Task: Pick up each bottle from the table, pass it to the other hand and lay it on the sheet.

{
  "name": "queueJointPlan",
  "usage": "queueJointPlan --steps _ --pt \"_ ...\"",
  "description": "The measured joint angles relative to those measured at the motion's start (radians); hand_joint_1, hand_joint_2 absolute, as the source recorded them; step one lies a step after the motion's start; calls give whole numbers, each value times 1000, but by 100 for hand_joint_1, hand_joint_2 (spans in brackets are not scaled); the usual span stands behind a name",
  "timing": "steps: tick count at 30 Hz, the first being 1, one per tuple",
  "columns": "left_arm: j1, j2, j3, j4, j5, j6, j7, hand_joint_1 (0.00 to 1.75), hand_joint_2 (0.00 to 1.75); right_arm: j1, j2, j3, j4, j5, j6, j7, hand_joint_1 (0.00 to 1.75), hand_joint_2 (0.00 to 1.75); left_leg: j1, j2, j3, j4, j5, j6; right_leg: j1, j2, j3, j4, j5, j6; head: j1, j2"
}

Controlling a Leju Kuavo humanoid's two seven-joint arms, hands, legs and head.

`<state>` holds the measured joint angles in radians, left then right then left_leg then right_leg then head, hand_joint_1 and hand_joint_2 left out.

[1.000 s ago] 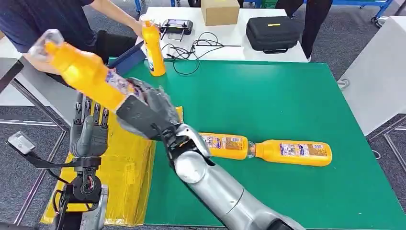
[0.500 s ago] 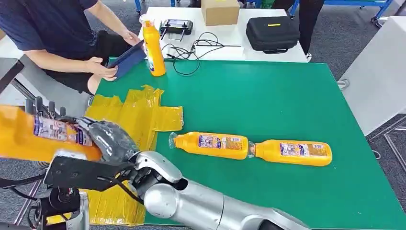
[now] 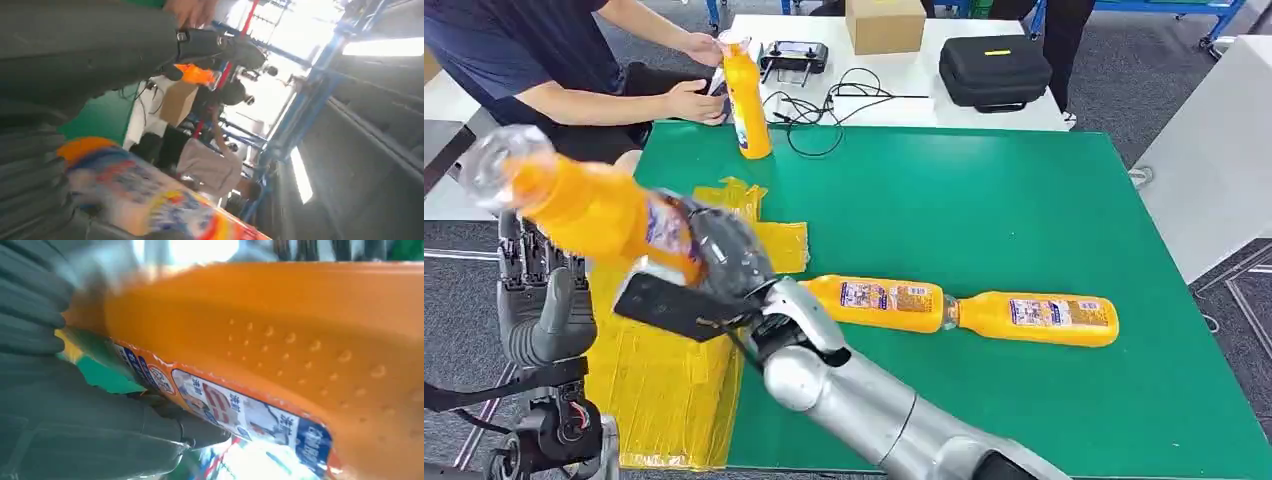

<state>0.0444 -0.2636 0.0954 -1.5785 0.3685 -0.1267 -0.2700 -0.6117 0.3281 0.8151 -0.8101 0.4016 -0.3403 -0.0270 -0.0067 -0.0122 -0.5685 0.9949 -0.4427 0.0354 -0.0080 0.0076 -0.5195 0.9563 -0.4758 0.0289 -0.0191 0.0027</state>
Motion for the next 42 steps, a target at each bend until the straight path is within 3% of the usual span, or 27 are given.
queueJointPlan --steps 7,15,28,31,42 --pt "15 0 -10 -2 5 -6 -16 0 175 49 -33 -240 -99 2 3 -73 175 175 0 -2 0 0 0 0 0 -1 0 0 0 0 0 0" --pt "11 2 -39 7 10 -14 -29 0 175 63 -36 -288 -78 10 39 -86 175 175 1 0 0 0 0 0 1 -1 0 0 0 0 0 0" --pt "3 5 -68 11 -1 3 -32 0 175 52 12 -235 -3 29 69 -40 175 175 1 0 0 0 0 0 1 -1 0 0 0 0 0 0" --pt "2 13 -99 10 -70 36 -12 0 175 31 33 -94 27 -19 88 68 175 175 1 -1 -1 0 0 0 1 -1 0 0 0 0 0 0" --pt "3 31 -127 10 -120 54 -13 0 175 2 33 65 41 -50 87 123 175 175 1 -1 -1 0 0 0 1 -1 0 0 0 0 0 0"
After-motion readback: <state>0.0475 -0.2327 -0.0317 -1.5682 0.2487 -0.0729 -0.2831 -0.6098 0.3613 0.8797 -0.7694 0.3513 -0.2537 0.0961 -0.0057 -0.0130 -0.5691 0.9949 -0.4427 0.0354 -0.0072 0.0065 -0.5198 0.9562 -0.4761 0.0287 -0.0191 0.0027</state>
